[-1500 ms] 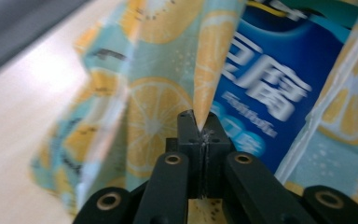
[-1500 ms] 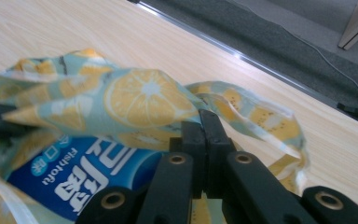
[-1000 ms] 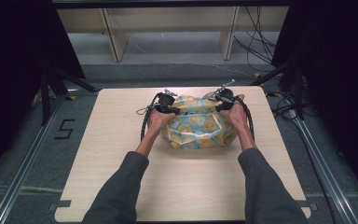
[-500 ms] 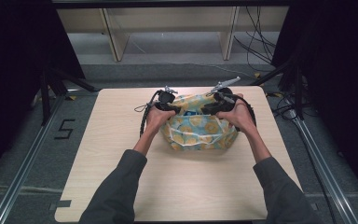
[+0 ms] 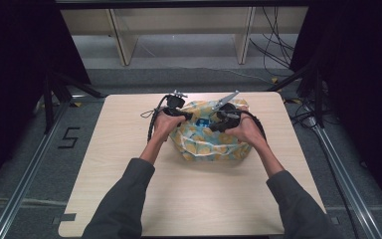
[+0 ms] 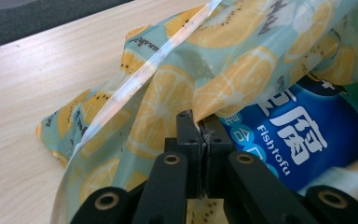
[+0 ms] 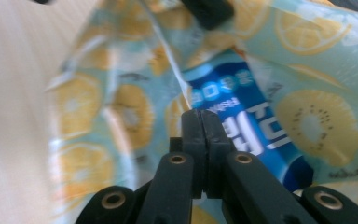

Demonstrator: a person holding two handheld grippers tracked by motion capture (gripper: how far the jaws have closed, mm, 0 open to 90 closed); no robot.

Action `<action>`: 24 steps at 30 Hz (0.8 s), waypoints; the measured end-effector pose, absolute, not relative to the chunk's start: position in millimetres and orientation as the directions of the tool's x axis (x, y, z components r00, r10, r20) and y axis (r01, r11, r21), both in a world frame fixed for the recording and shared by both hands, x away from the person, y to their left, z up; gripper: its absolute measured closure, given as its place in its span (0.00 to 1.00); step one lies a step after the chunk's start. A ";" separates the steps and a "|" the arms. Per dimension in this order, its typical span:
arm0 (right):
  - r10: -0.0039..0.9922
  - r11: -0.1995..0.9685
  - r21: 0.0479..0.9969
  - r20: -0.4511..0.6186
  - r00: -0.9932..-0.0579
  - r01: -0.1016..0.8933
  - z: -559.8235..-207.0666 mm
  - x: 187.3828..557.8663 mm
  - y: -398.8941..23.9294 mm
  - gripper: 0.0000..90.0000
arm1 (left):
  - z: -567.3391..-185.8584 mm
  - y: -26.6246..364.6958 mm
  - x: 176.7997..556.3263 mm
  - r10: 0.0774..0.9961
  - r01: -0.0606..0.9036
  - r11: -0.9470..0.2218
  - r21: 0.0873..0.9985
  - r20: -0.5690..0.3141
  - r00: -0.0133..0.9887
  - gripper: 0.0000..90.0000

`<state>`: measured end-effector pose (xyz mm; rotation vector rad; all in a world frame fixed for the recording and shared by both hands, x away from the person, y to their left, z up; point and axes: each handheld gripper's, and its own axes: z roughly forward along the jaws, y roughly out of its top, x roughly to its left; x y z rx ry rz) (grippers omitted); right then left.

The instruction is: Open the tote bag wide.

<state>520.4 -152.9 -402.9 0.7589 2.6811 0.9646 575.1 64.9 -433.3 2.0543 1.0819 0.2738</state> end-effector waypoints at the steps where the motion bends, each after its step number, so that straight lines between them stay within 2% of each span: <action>1: 0.505 0.652 0.648 0.017 -0.863 0.394 -399.6 503.2 -154.1 1.00 | -432.5 65.4 575.4 0.774 0.610 -0.331 0.720 -0.163 0.611 0.98; 3: 0.437 0.668 0.650 0.049 -0.898 0.361 -399.8 483.0 -156.2 1.00 | -431.4 67.4 576.8 0.777 0.618 -0.324 0.716 -0.171 0.606 0.98; 6: 0.404 0.687 0.641 0.052 -0.913 0.341 -411.5 450.6 -159.7 1.00 | -431.3 72.3 580.6 0.784 0.642 -0.293 0.709 -0.206 0.586 0.98; 11: 0.332 0.718 0.634 0.048 -0.942 0.286 -443.1 412.9 -162.1 1.00 | -432.1 75.7 584.1 0.797 0.650 -0.299 0.699 -0.191 0.573 0.98; 13: 0.356 0.720 0.617 0.067 -0.932 0.319 -447.1 405.2 -160.4 1.00 | -435.6 75.1 586.8 0.801 0.654 -0.306 0.692 -0.185 0.570 0.98; 16: 0.340 0.751 0.587 0.048 -0.939 0.301 -470.2 400.3 -152.7 1.00 | -442.5 73.0 589.7 0.810 0.668 -0.295 0.683 -0.192 0.554 0.97; 20: 0.353 0.711 0.634 0.054 -0.934 0.306 -463.5 403.9 -154.5 0.94 | -438.0 69.8 586.2 0.807 0.644 -0.320 0.695 -0.156 0.570 0.94; 21: 0.400 0.654 0.680 0.063 -0.914 0.332 -443.5 407.8 -161.2 0.91 | -432.3 70.3 582.7 0.805 0.629 -0.324 0.706 -0.143 0.575 0.93; 23: 0.399 0.633 0.711 0.041 -0.916 0.307 -432.1 412.0 -166.0 0.92 | -428.6 71.1 581.3 0.799 0.622 -0.339 0.706 -0.133 0.586 0.91; 24: 0.424 0.587 0.755 0.022 -0.905 0.293 -409.4 419.3 -173.8 0.96 | -422.8 70.4 577.1 0.800 0.600 -0.351 0.719 -0.103 0.591 0.90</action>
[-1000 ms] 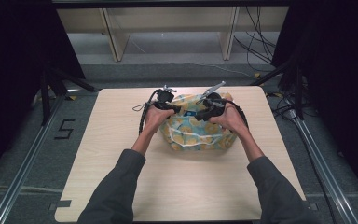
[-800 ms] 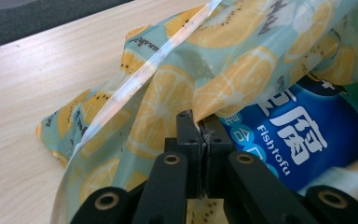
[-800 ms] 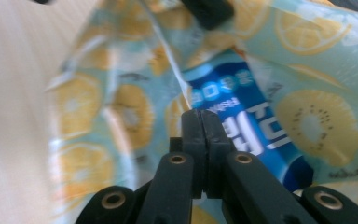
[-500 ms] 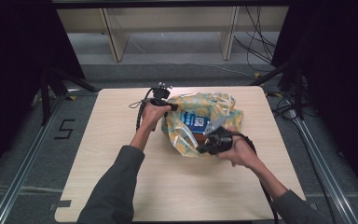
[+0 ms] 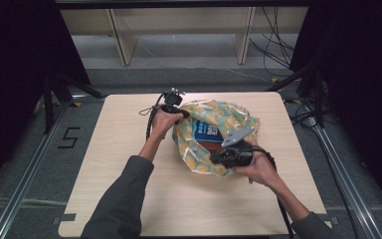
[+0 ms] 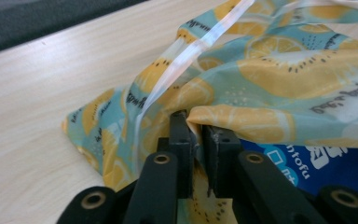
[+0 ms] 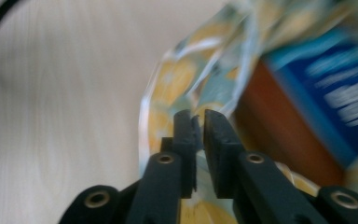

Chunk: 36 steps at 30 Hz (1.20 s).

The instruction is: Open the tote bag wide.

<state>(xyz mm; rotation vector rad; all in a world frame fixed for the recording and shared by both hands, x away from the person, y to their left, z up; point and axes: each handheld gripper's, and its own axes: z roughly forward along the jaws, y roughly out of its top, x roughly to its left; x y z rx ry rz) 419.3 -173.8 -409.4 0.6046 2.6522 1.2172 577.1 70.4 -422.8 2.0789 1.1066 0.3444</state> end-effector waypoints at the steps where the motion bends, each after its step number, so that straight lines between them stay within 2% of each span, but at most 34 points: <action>1: 0.424 0.587 0.755 0.022 -0.905 0.293 -409.4 419.3 -173.8 0.96 | -422.8 70.4 577.1 0.800 0.600 -0.351 0.719 -0.103 0.591 0.89; 2: 0.444 0.566 0.771 0.012 -0.896 0.291 -399.4 423.0 -176.8 0.97 | -420.6 69.8 574.9 0.798 0.595 -0.352 0.723 -0.099 0.594 0.89; 3: 0.477 0.561 0.784 -0.042 -0.878 0.267 -383.2 434.6 -181.4 1.00 | -418.0 70.2 573.1 0.788 0.589 -0.367 0.720 -0.095 0.608 0.89; 4: 0.477 0.561 0.784 -0.042 -0.878 0.267 -383.2 434.6 -181.4 1.00 | -416.2 69.6 571.7 0.786 0.581 -0.370 0.725 -0.089 0.612 0.89; 7: 0.544 0.618 0.734 -0.142 -0.827 0.280 -372.9 457.1 -181.2 0.98 | -412.9 69.2 569.6 0.787 0.575 -0.371 0.729 -0.082 0.612 0.89; 8: 0.588 0.623 0.725 -0.189 -0.787 0.292 -371.7 467.2 -180.8 0.88 | -411.6 69.8 568.1 0.784 0.568 -0.377 0.732 -0.075 0.617 0.88; 9: 0.603 0.621 0.720 -0.186 -0.776 0.309 -371.0 471.6 -181.0 0.88 | -411.6 69.8 568.1 0.784 0.568 -0.377 0.732 -0.075 0.617 0.88; 10: 0.620 0.613 0.719 -0.179 -0.764 0.329 -371.1 475.0 -180.4 0.76 | -410.2 70.5 566.7 0.774 0.559 -0.392 0.731 -0.066 0.629 0.87; 14: 0.617 0.636 0.691 -0.188 -0.764 0.343 -376.9 483.8 -175.7 0.72 | -408.0 68.5 562.2 0.774 0.556 -0.383 0.737 -0.072 0.628 0.84; 16: 0.609 0.693 0.626 -0.241 -0.756 0.358 -384.3 492.0 -168.9 0.87 | -403.4 65.4 554.1 0.757 0.518 -0.434 0.737 -0.014 0.654 0.78; 17: 0.609 0.693 0.626 -0.241 -0.756 0.358 -384.3 492.0 -168.9 0.87 | -400.8 64.8 548.7 0.742 0.501 -0.454 0.737 0.002 0.670 0.78; 18: 0.619 0.712 0.596 -0.284 -0.732 0.370 -386.3 504.8 -171.8 1.00 | -398.7 64.8 543.0 0.745 0.496 -0.446 0.745 0.002 0.667 0.73; 19: 0.639 0.696 0.597 -0.261 -0.723 0.399 -387.1 511.0 -173.8 1.00 | -396.6 65.4 538.1 0.739 0.491 -0.441 0.751 -0.008 0.674 0.71; 21: 0.643 0.697 0.602 -0.286 -0.711 0.388 -388.4 527.4 -180.0 1.00 | -389.9 62.8 521.1 0.710 0.440 -0.443 0.781 0.007 0.704 0.73; 22: 0.663 0.673 0.618 -0.261 -0.702 0.406 -388.4 533.0 -182.2 1.00 | -388.5 60.7 516.1 0.698 0.423 -0.442 0.791 0.008 0.716 0.74; 25: 0.699 0.639 0.638 -0.247 -0.671 0.430 -387.4 542.3 -187.7 1.00 | -390.6 53.9 510.3 0.662 0.410 -0.442 0.798 -0.018 0.749 0.77; 28: 0.768 0.569 0.670 -0.227 -0.599 0.476 -387.8 562.4 -197.9 1.00 | -412.1 38.2 511.0 0.627 0.431 -0.521 0.737 -0.013 0.779 0.82; 29: 0.771 0.561 0.673 -0.214 -0.600 0.481 -389.9 566.8 -199.4 1.00 | -428.0 32.1 511.9 0.584 0.453 -0.548 0.703 -0.066 0.809 0.83; 31: 0.774 0.565 0.664 -0.221 -0.593 0.490 -393.6 573.2 -199.9 1.00 | -438.8 26.7 506.3 0.541 0.470 -0.538 0.700 -0.140 0.829 0.88; 33: 0.780 0.561 0.656 -0.215 -0.588 0.505 -395.7 575.8 -199.3 1.00 | -443.5 22.8 500.7 0.523 0.478 -0.531 0.699 -0.174 0.835 0.91; 35: 0.786 0.564 0.637 -0.219 -0.578 0.526 -403.7 585.4 -200.4 1.00 | -453.8 15.1 475.9 0.453 0.433 -0.596 0.676 -0.161 0.877 0.94; 36: 0.786 0.564 0.637 -0.219 -0.578 0.526 -403.7 585.4 -200.4 1.00 | -453.8 15.1 475.9 0.453 0.433 -0.596 0.676 -0.161 0.877 0.95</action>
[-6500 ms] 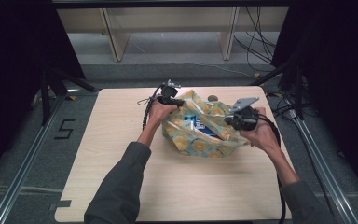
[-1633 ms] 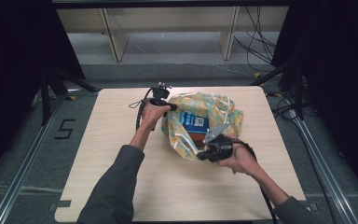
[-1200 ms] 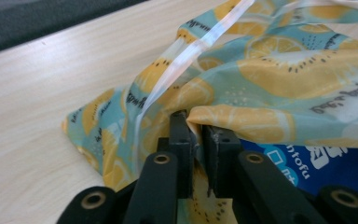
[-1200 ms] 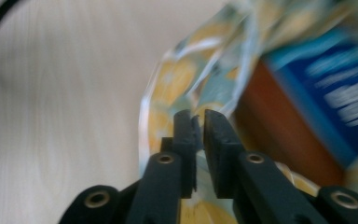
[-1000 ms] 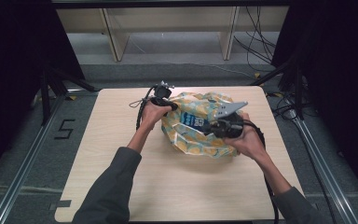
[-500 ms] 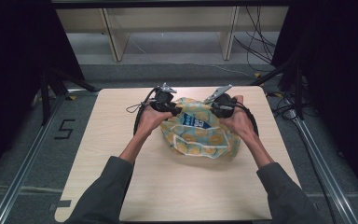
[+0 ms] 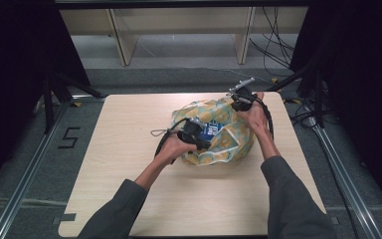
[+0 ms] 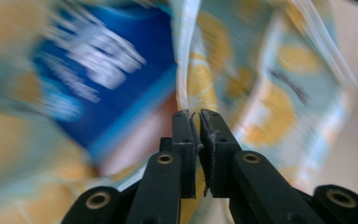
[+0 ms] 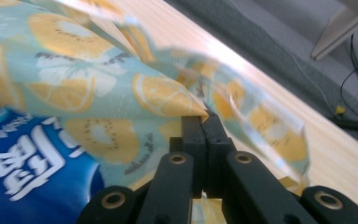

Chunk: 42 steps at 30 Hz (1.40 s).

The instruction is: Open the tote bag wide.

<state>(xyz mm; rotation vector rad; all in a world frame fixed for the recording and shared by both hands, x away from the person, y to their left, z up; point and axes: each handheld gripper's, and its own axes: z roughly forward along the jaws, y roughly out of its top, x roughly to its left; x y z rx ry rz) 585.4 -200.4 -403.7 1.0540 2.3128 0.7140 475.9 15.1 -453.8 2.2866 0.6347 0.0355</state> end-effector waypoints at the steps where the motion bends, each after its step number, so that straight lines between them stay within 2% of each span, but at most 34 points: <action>1: 0.791 0.560 0.627 -0.210 -0.574 0.542 -409.8 592.1 -202.0 1.00 | -460.3 10.7 458.7 0.412 0.389 -0.624 0.678 -0.138 0.901 0.96; 4: 0.795 0.566 0.599 -0.217 -0.567 0.566 -419.4 598.1 -204.0 1.00 | -472.2 5.8 441.6 0.371 0.337 -0.687 0.644 -0.088 0.924 0.97; 7: 0.814 0.550 0.567 -0.197 -0.547 0.614 -427.7 600.2 -202.3 1.00 | -486.9 -0.8 429.5 0.352 0.322 -0.722 0.613 -0.075 0.933 0.98; 9: 0.805 0.560 0.564 -0.197 -0.559 0.607 -431.1 602.1 -203.1 1.00 | -489.1 -2.0 427.7 0.348 0.316 -0.725 0.612 -0.071 0.935 0.97; 13: 0.812 0.539 0.581 -0.165 -0.560 0.611 -429.1 600.8 -204.6 0.98 | -471.3 0.2 424.4 0.360 0.302 -0.682 0.666 -0.053 0.931 0.96; 14: 0.815 0.518 0.596 -0.124 -0.566 0.614 -420.0 596.6 -206.0 0.91 | -452.8 5.7 426.5 0.376 0.290 -0.645 0.707 -0.036 0.926 0.95; 15: 0.802 0.523 0.616 -0.122 -0.585 0.589 -414.8 595.3 -208.6 0.88 | -444.0 9.2 429.6 0.377 0.281 -0.633 0.721 -0.030 0.926 0.94; 17: 0.806 0.479 0.664 -0.075 -0.587 0.574 -404.6 590.2 -212.8 0.79 | -430.0 16.5 438.1 0.424 0.307 -0.569 0.763 -0.048 0.905 0.92; 21: 0.811 0.414 0.687 0.021 -0.585 0.597 -387.5 572.6 -214.9 0.74 | -414.6 27.4 457.4 0.485 0.336 -0.519 0.786 -0.053 0.873 0.88; 22: 0.788 0.429 0.690 0.030 -0.615 0.583 -375.9 561.0 -219.5 0.70 | -407.2 33.0 472.0 0.541 0.335 -0.507 0.794 -0.010 0.841 0.85; 24: 0.789 0.402 0.710 0.052 -0.612 0.578 -368.1 547.8 -220.1 0.67 | -404.6 35.8 487.2 0.612 0.365 -0.482 0.796 0.008 0.791 0.79; 26: 0.750 0.448 0.730 0.008 -0.661 0.517 -361.2 542.3 -224.7 0.67 | -405.9 34.9 499.9 0.645 0.390 -0.509 0.767 0.041 0.763 0.74; 29: 0.727 0.463 0.742 -0.005 -0.686 0.485 -354.9 525.5 -220.8 0.70 | -412.1 27.1 508.9 0.680 0.419 -0.534 0.735 0.078 0.729 0.59; 30: 0.727 0.463 0.742 -0.005 -0.686 0.485 -354.9 525.5 -220.8 0.70 | -412.1 27.1 508.9 0.680 0.419 -0.534 0.735 0.078 0.729 0.57; 31: 0.687 0.505 0.720 0.000 -0.727 0.476 -357.3 513.8 -212.4 0.73 | -415.2 22.1 510.4 0.675 0.416 -0.556 0.719 0.099 0.731 0.55; 33: 0.660 0.547 0.694 -0.013 -0.751 0.468 -365.9 508.9 -202.2 0.75 | -423.5 9.6 512.5 0.652 0.391 -0.647 0.655 0.209 0.729 0.51; 38: 0.628 0.637 0.594 -0.030 -0.778 0.491 -404.7 506.9 -175.8 0.81 | -440.4 -3.4 524.8 0.655 0.430 -0.694 0.578 0.259 0.710 0.41; 39: 0.628 0.637 0.594 -0.030 -0.778 0.491 -404.7 506.9 -175.8 0.81 | -440.4 -3.4 524.8 0.655 0.430 -0.694 0.578 0.259 0.710 0.41; 40: 0.611 0.666 0.558 -0.025 -0.791 0.496 -414.8 508.8 -174.9 0.85 | -444.1 -4.4 531.0 0.657 0.420 -0.703 0.574 0.298 0.693 0.48; 41: 0.611 0.666 0.558 -0.025 -0.791 0.496 -414.8 508.8 -174.9 0.85 | -444.1 -4.4 531.0 0.657 0.420 -0.703 0.574 0.298 0.693 0.59; 42: 0.599 0.694 0.520 -0.033 -0.800 0.498 -419.9 504.2 -177.6 0.92 | -444.9 -1.8 536.8 0.655 0.405 -0.699 0.590 0.298 0.694 0.69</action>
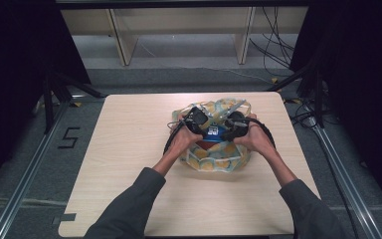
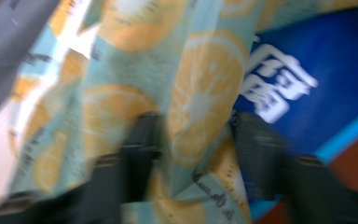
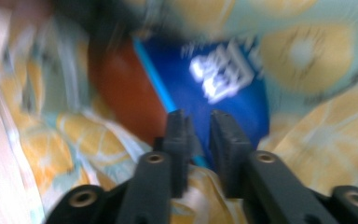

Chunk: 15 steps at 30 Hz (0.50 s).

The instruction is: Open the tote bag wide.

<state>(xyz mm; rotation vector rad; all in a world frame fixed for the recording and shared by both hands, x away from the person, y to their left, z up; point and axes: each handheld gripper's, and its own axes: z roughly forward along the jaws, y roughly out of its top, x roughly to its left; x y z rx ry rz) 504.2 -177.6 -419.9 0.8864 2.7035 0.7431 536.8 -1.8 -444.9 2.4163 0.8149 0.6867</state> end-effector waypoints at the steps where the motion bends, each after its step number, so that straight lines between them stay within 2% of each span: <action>1: 0.587 0.705 0.512 -0.031 -0.809 0.492 -420.0 500.0 -181.0 0.95 | -444.5 0.3 539.3 0.665 0.408 -0.686 0.603 0.292 0.687 0.79; 2: 0.587 0.705 0.512 -0.031 -0.809 0.492 -420.0 500.0 -181.0 0.95 | -444.5 0.3 539.3 0.665 0.408 -0.686 0.603 0.292 0.687 0.85; 3: 0.573 0.717 0.499 -0.025 -0.819 0.486 -419.9 495.4 -185.4 0.97 | -443.5 3.3 542.0 0.673 0.413 -0.679 0.607 0.287 0.682 0.85; 4: 0.536 0.747 0.476 -0.018 -0.844 0.464 -423.6 485.4 -194.8 1.00 | -441.3 9.8 548.4 0.695 0.426 -0.654 0.625 0.274 0.665 0.92; 7: 0.535 0.766 0.423 0.000 -0.845 0.484 -432.0 471.7 -202.6 1.00 | -438.7 17.0 554.9 0.724 0.453 -0.615 0.645 0.235 0.649 0.94; 8: 0.518 0.792 0.376 0.004 -0.856 0.481 -446.1 460.1 -207.8 1.00 | -437.3 22.6 559.3 0.742 0.475 -0.590 0.653 0.206 0.638 0.94; 10: 0.497 0.811 0.347 0.020 -0.868 0.472 -457.0 450.4 -209.3 1.00 | -437.0 25.3 561.4 0.747 0.486 -0.580 0.654 0.188 0.638 0.94; 12: 0.494 0.807 0.358 0.027 -0.869 0.470 -457.2 447.2 -209.0 1.00 | -436.7 25.7 561.9 0.746 0.477 -0.581 0.660 0.197 0.636 0.94; 13: 0.512 0.772 0.431 0.014 -0.859 0.468 -444.2 444.8 -206.6 1.00 | -436.2 25.2 561.7 0.740 0.477 -0.585 0.656 0.190 0.645 0.94; 15: 0.526 0.753 0.468 -0.006 -0.851 0.462 -436.9 446.4 -205.8 1.00 | -436.6 23.9 560.9 0.745 0.494 -0.572 0.655 0.163 0.647 0.94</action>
